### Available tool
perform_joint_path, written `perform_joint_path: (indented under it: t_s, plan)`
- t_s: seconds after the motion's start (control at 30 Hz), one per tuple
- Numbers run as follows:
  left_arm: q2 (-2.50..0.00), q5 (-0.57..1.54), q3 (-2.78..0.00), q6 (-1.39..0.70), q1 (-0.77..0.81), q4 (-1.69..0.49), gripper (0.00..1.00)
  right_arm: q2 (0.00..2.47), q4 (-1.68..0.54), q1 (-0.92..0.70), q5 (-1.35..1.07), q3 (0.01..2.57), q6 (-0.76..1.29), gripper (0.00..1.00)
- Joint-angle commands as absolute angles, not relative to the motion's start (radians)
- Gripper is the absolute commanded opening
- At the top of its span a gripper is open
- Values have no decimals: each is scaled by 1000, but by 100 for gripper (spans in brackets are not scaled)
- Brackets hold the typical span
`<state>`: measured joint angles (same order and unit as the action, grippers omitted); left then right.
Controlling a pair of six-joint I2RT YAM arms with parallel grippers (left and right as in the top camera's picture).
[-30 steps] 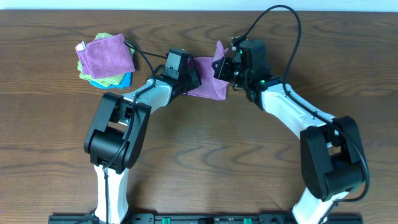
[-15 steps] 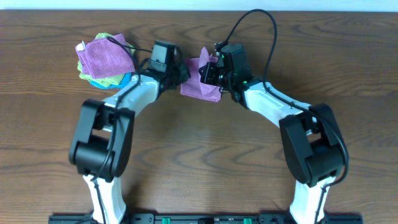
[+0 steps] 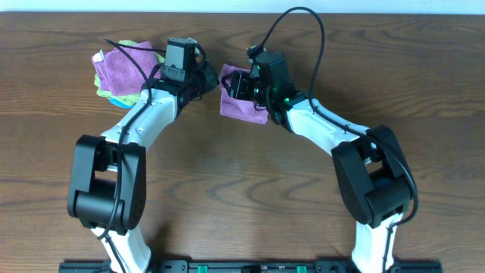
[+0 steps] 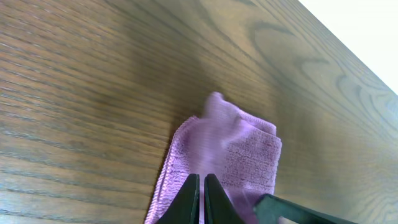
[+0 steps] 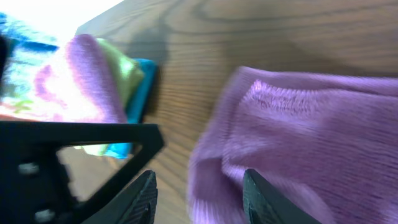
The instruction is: Fold the cloth
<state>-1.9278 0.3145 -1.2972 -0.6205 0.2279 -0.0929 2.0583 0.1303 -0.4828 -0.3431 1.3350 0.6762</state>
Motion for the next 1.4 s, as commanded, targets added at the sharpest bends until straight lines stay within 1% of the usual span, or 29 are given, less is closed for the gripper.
perform_joint_path:
  t_s: [0.0, 0.23, 0.3, 0.4, 0.47, 0.5, 0.53, 0.57, 0.6, 0.63, 0.67, 0.73, 0.77, 1.0, 1.17, 1.37]
  plan:
    - [-1895, 315, -1293, -599, 208, -94, 6, 2067, 128, -489, -410, 1377, 672, 45]
    - [-1890, 319, -1293, -599, 187, -96, 6, 2059, 122, -482, -447, 1392, 672, 46]
    - [-1883, 340, -1293, -599, 183, -101, 9, 2038, 97, -467, -446, 1392, 672, 46]
    - [-1876, 393, -1293, -599, 176, -128, 23, 1989, 17, -430, -446, 1392, 645, 47]
    - [-1873, 431, -1293, -599, 172, -162, 32, 1942, -72, -398, -446, 1392, 596, 51]
    - [-1872, 466, -1293, -599, 169, -187, 39, 1909, -134, -377, -446, 1392, 560, 56]
    - [-1872, 493, -1293, -599, 168, -214, 48, 1873, -198, -355, -446, 1392, 517, 66]
    - [-1871, 514, -1293, -599, 168, -237, 55, 1843, -252, -337, -446, 1392, 466, 81]
    - [-1872, 533, -1293, -599, 169, -263, 61, 1804, -315, -315, -451, 1392, 400, 99]
    - [-1872, 550, -1293, -599, 169, -288, 66, 1765, -381, -293, -451, 1392, 339, 99]
    - [-1872, 561, -1293, -599, 169, -313, 74, 1725, -443, -273, -453, 1392, 283, 99]
    - [-1872, 582, -1293, -605, 170, -342, 93, 1655, -552, -240, -453, 1392, 191, 99]
    - [-1872, 586, -1293, -610, 171, -357, 95, 1625, -604, -224, -452, 1392, 149, 99]
    - [-1885, 598, -1290, -670, 206, -400, 95, 1434, -966, -123, -310, 1378, -18, 99]
    - [-1910, 577, -1289, -720, 256, -393, 95, 1263, -1001, -36, -287, 1261, -42, 99]
    - [-1957, 551, -1289, -768, 295, -392, 95, 1002, -998, 78, -291, 1029, -9, 99]
